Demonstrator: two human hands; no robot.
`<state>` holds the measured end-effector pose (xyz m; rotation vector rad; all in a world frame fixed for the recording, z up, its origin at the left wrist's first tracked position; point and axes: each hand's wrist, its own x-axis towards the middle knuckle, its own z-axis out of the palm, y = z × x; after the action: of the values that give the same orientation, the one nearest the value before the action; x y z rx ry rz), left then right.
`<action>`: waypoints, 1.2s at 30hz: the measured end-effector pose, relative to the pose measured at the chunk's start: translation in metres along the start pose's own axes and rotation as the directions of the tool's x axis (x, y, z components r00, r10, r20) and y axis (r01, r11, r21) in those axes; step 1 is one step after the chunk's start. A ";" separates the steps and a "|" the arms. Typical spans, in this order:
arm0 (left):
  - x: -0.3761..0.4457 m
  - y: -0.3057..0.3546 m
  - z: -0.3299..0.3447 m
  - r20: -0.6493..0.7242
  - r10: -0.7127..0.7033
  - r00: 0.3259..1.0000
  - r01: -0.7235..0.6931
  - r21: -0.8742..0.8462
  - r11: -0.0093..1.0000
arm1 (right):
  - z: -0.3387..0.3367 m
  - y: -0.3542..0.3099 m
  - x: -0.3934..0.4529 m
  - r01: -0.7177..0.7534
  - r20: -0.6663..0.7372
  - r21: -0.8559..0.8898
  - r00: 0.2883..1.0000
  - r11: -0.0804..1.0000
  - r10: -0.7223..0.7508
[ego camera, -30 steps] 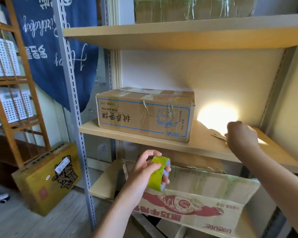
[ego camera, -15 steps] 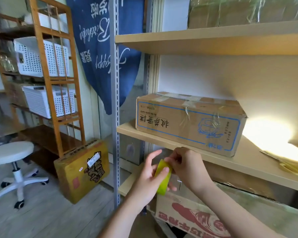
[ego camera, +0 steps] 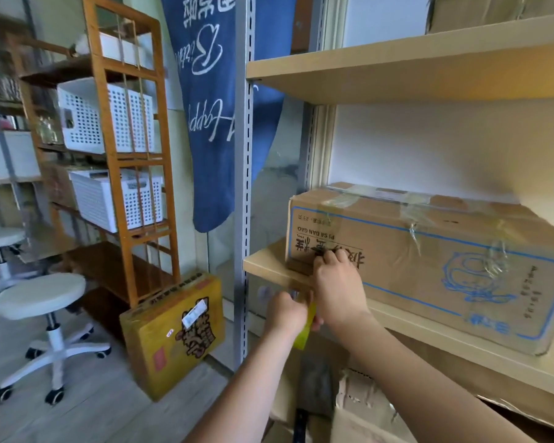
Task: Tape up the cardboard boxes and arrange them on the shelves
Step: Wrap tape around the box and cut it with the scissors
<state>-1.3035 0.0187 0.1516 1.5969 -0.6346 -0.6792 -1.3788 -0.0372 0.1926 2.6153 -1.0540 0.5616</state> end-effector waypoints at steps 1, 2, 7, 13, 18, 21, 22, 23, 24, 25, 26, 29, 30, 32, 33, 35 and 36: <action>0.004 -0.004 0.001 0.009 0.008 1.000 -0.008 0.006 1.000 | 0.001 -0.003 0.001 0.006 0.003 -0.034 1.000 0.999 -0.006; 0.008 -0.007 0.001 0.028 0.014 1.000 -0.014 -0.006 1.000 | -0.001 -0.005 0.004 0.004 -0.043 -0.060 0.999 0.998 -0.007; 0.020 -0.023 -0.003 0.031 0.058 0.998 -0.060 0.090 0.994 | 0.002 0.002 0.005 0.129 -0.148 -0.087 0.979 0.988 -0.141; 0.011 -0.028 -0.003 -0.185 0.196 0.963 -0.176 0.118 0.977 | 0.041 0.034 -0.027 0.272 -0.140 0.135 0.957 0.953 -0.253; -0.071 -0.047 -0.009 -0.192 0.799 0.569 -0.672 0.451 0.587 | 0.002 0.054 -0.059 0.328 0.041 0.315 0.933 0.891 -0.358; -0.099 -0.065 0.001 0.188 0.783 0.593 -0.748 0.489 0.449 | -0.015 0.088 -0.127 0.244 0.151 0.308 0.942 0.920 -0.301; -0.101 -0.070 0.007 0.305 0.731 0.610 -0.751 0.515 0.412 | -0.018 0.098 -0.148 0.167 0.285 0.263 0.928 0.950 -0.242; -0.100 -0.075 0.014 0.404 0.682 0.610 -0.759 0.546 0.356 | -0.020 0.104 -0.164 0.101 0.400 0.198 0.900 0.975 -0.175; -0.101 -0.078 0.021 0.472 0.643 0.603 -0.766 0.567 0.302 | -0.018 0.107 -0.173 0.078 0.464 0.138 0.876 0.987 -0.134; -0.102 -0.080 0.025 0.500 0.623 0.602 -0.768 0.577 0.279 | -0.014 0.108 -0.179 0.082 0.480 0.106 0.868 0.991 -0.123; -0.103 -0.080 0.028 0.509 0.608 0.610 -0.765 0.580 0.281 | -0.012 0.108 -0.183 0.102 0.473 0.092 0.871 0.991 -0.134; -0.112 -0.069 0.032 0.550 0.540 0.637 -0.769 0.494 0.405 | -0.016 0.117 -0.189 0.095 0.470 0.196 0.864 0.976 -0.178; -0.117 -0.063 0.032 0.565 0.515 0.644 -0.764 0.446 0.466 | -0.022 0.122 -0.190 0.062 0.494 0.248 0.850 0.967 -0.182; -0.127 -0.052 0.037 0.575 0.472 0.668 -0.727 0.373 0.576 | -0.030 0.132 -0.194 -0.017 0.510 0.321 0.846 0.947 -0.157; -0.130 -0.049 0.042 0.566 0.453 0.689 -0.697 0.344 0.630 | -0.029 0.136 -0.195 -0.038 0.484 0.322 0.865 0.946 -0.130; -0.125 -0.056 0.053 0.525 0.433 0.733 -0.639 0.312 0.703 | -0.019 0.146 -0.199 -0.053 0.384 0.242 0.922 0.969 -0.046; -0.117 -0.065 0.057 0.497 0.420 0.759 -0.611 0.321 0.724 | -0.009 0.153 -0.202 -0.063 0.327 0.209 0.945 0.976 -0.009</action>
<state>-1.4232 0.0738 0.0895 1.5952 -1.5982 -0.4190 -1.6226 -0.0184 0.1260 2.9643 -1.1835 0.2638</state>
